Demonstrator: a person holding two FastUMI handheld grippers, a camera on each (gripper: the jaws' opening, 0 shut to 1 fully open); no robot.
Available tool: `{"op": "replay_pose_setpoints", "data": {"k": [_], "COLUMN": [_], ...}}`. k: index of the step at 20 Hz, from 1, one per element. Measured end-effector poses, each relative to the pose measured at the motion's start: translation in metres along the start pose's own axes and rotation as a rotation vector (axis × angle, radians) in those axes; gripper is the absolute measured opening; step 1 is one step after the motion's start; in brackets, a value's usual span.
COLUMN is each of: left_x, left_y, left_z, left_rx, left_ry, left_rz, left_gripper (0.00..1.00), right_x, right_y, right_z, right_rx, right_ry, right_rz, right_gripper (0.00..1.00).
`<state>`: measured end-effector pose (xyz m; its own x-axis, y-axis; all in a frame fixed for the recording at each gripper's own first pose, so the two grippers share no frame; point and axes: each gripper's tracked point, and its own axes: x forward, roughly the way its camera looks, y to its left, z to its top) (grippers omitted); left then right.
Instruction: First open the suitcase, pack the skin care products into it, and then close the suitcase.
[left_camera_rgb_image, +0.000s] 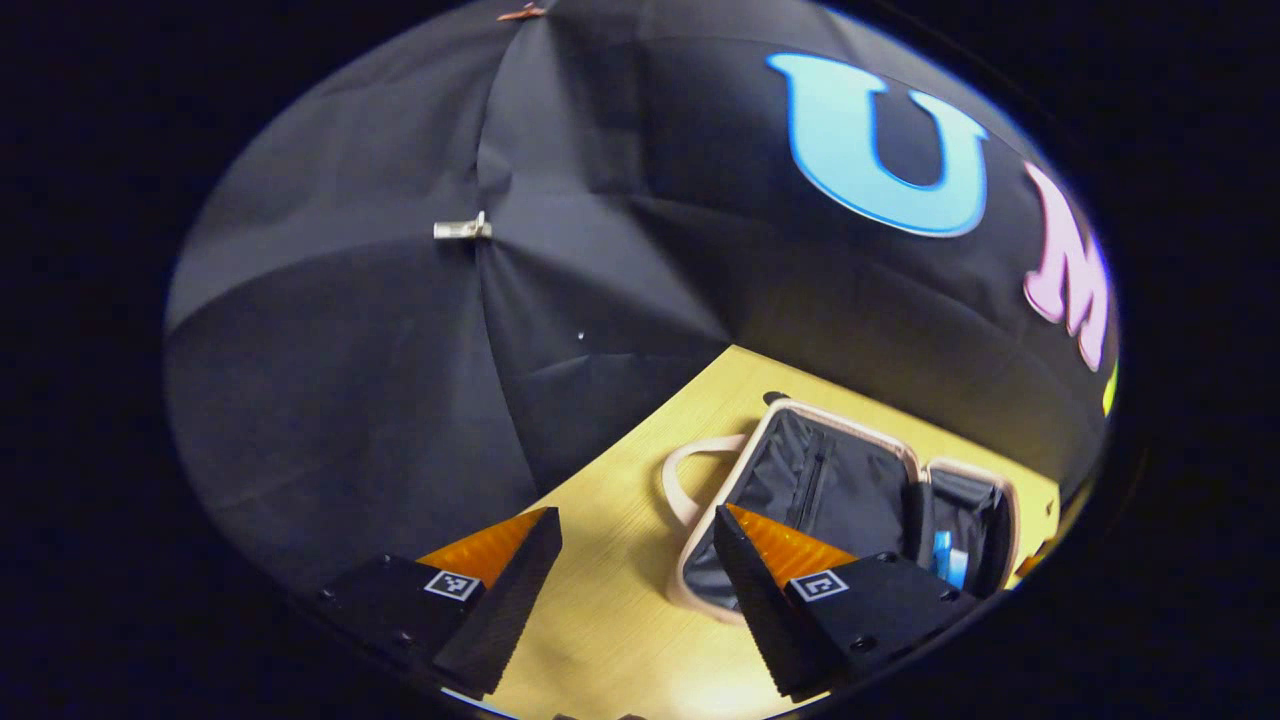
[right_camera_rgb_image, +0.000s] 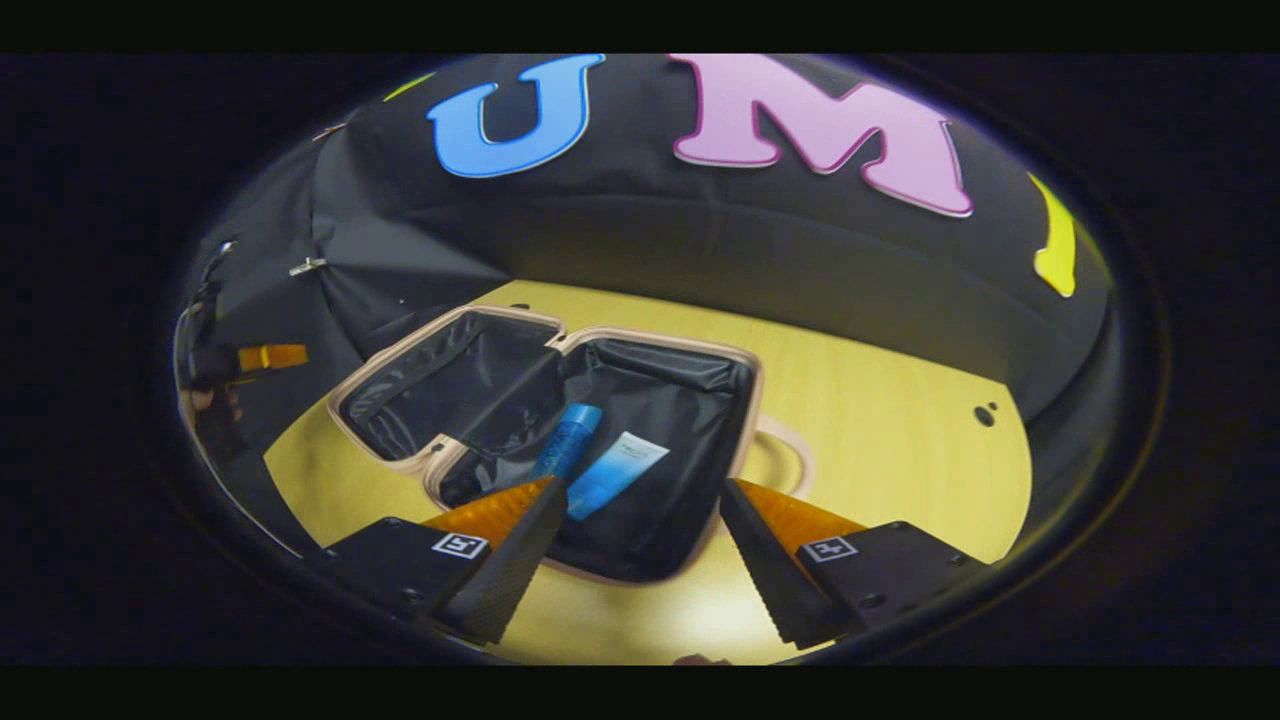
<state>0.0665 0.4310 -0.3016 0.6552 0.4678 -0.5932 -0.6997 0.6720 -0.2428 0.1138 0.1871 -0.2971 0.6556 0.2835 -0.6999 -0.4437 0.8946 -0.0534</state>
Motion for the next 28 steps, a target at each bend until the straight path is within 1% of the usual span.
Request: {"op": "replay_pose_setpoints", "data": {"k": [1,3,5,6,7,8,9,10,11,12,13,14,15,16,17,18,19,20,21,22,24,25,26,27,28], "left_x": [0.015,0.038,0.059,0.067,0.076,0.081,0.092,0.101,0.108,0.106,0.106,0.114,0.118,0.121,0.119,0.118,0.113,0.108,0.102,0.095,0.076,0.066,0.055,0.042,0.028], "left_y": [-0.004,-0.005,0.005,0.012,0.010,0.012,0.014,0.015,0.011,0.009,0.012,0.012,0.016,0.015,0.010,0.007,0.007,0.007,0.007,0.005,-0.003,-0.009,-0.019,-0.029,-0.035], "left_z": [0.002,0.004,0.000,0.001,0.001,0.001,0.001,-0.003,-0.008,-0.012,-0.011,-0.015,-0.019,-0.025,-0.020,-0.018,-0.012,-0.006,0.002,0.012,0.030,0.038,0.048,0.059,0.066], "left_rx": [-0.061,-0.156,-0.199,-0.212,-0.229,-0.247,-0.262,-0.280,-0.309,-0.346,-0.375,-0.394,-0.400,-0.412,-0.421,-0.411,-0.384,-0.336,-0.280,-0.228,-0.093,-0.031,0.011,0.033,0.044], "left_ry": [0.020,0.055,0.088,0.112,0.139,0.163,0.184,0.206,0.245,0.289,0.315,0.333,0.345,0.342,0.330,0.315,0.302,0.290,0.267,0.247,0.211,0.194,0.170,0.140,0.116], "left_rz": [-0.023,-0.063,-0.055,-0.054,-0.068,-0.083,-0.089,-0.094,-0.118,-0.142,-0.157,-0.160,-0.147,-0.131,-0.140,-0.150,-0.153,-0.148,-0.146,-0.155,-0.175,-0.187,-0.206,-0.228,-0.258], "left_gripper": [0.97,0.97,0.96,0.95,0.94,0.94,0.91,0.89,0.85,0.90,0.79,0.78,0.69,0.50,0.24,0.21,0.24,0.18,0.16,0.15,0.13,0.12,0.12,0.11,0.10], "right_x": [-0.011,-0.030,-0.051,-0.064,-0.073,-0.080,-0.083,-0.086,-0.087,-0.087,-0.087,-0.085,-0.083,-0.083,-0.083,-0.083,-0.082,-0.082,-0.081,-0.080,-0.078,-0.079,-0.079,-0.080,-0.081], "right_y": [-0.006,-0.019,-0.037,-0.045,-0.047,-0.045,-0.046,-0.053,-0.060,-0.066,-0.071,-0.076,-0.081,-0.083,-0.086,-0.087,-0.088,-0.088,-0.088,-0.086,-0.083,-0.082,-0.079,-0.077,-0.073], "right_z": [-0.005,-0.023,-0.048,-0.061,-0.079,-0.098,-0.114,-0.127,-0.133,-0.134,-0.133,-0.131,-0.131,-0.132,-0.133,-0.134,-0.135,-0.134,-0.131,-0.128,-0.122,-0.118,-0.114,-0.113,-0.113], "right_rx": [0.004,0.026,0.014,0.001,-0.005,-0.011,-0.026,-0.038,-0.033,-0.015,0.002,0.012,0.017,0.020,0.022,0.026,0.032,0.041,0.052,0.061,0.069,0.074,0.083,0.093,0.105], "right_ry": [-0.007,0.008,0.035,0.052,0.080,0.113,0.151,0.195,0.219,0.226,0.221,0.214,0.211,0.211,0.215,0.220,0.224,0.224,0.221,0.216,0.200,0.192,0.179,0.173,0.175], "right_rz": [-0.005,-0.008,-0.037,-0.048,-0.050,-0.034,-0.018,-0.016,-0.022,-0.026,-0.034,-0.043,-0.053,-0.058,-0.060,-0.060,-0.058,-0.054,-0.048,-0.041,-0.027,-0.020,-0.011,-0.005,0.006], "right_gripper": [0.97,0.98,0.97,0.94,0.98,0.98,0.94,0.97,0.98,0.98,0.98,0.98,0.97,0.98,0.98,0.98,0.98,0.98,0.98,0.98,0.98,0.98,0.95,0.98,0.97]}}
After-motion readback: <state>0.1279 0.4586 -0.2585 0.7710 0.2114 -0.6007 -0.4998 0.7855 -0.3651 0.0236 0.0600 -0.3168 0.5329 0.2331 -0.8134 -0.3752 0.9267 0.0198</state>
